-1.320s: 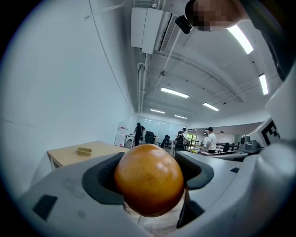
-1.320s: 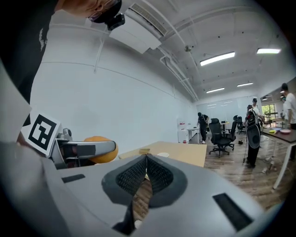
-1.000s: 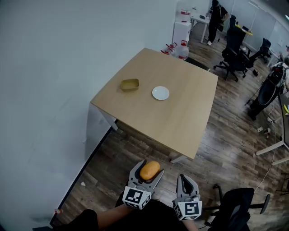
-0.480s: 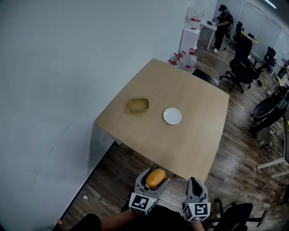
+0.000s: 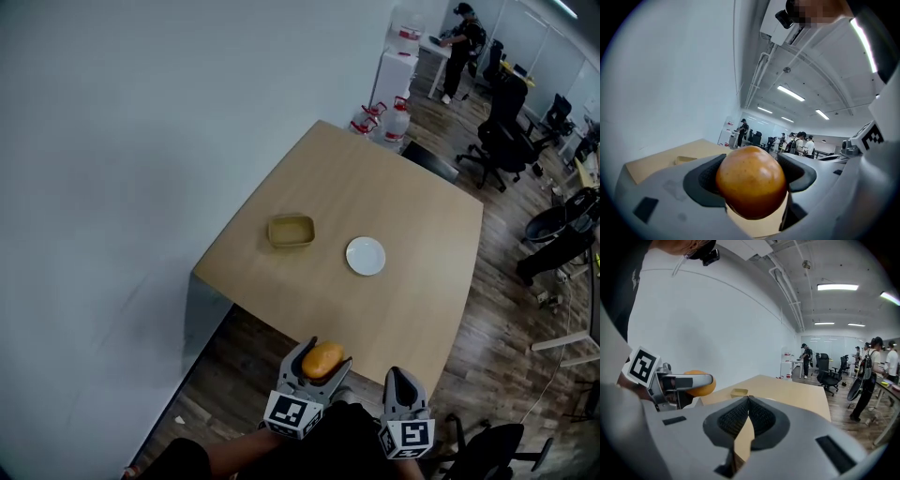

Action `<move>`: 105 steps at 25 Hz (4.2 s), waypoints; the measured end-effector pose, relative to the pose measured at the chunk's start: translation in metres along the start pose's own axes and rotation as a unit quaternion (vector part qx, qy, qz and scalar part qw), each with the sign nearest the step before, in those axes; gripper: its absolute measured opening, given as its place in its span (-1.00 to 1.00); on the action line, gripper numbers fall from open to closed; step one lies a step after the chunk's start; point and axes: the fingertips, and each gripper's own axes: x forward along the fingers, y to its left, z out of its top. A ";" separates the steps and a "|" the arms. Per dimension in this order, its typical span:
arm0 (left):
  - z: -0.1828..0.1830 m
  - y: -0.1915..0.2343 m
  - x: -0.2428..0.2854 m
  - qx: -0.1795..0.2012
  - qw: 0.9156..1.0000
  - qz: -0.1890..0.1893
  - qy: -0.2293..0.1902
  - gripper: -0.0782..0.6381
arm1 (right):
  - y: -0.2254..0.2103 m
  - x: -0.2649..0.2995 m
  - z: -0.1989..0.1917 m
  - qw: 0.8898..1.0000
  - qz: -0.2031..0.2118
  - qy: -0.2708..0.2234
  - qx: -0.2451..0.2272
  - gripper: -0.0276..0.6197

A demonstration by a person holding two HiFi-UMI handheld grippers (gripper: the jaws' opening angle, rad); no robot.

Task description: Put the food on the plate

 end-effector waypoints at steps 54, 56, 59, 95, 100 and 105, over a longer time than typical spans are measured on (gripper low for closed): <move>-0.188 0.136 0.368 0.111 0.969 0.016 0.219 0.14 | -0.148 0.184 0.003 0.997 0.027 0.025 0.068 -0.73; -0.196 0.138 0.375 0.111 0.967 0.014 0.229 0.14 | -0.150 0.185 0.000 0.997 0.025 0.030 0.066 -0.73; -0.207 0.143 0.383 0.096 0.964 0.011 0.247 0.14 | -0.152 0.187 -0.004 0.997 0.026 0.037 0.067 -0.73; -0.236 0.148 0.408 0.218 0.921 -0.042 0.319 0.20 | -0.169 0.171 -0.022 0.994 0.016 0.056 0.097 -0.73; -0.226 0.145 0.403 0.204 0.928 -0.040 0.310 0.20 | -0.174 0.174 -0.014 0.994 0.013 0.046 0.101 -0.73; -0.205 0.142 0.393 0.179 0.936 -0.024 0.302 0.20 | -0.170 0.168 -0.014 0.995 0.013 0.042 0.094 -0.73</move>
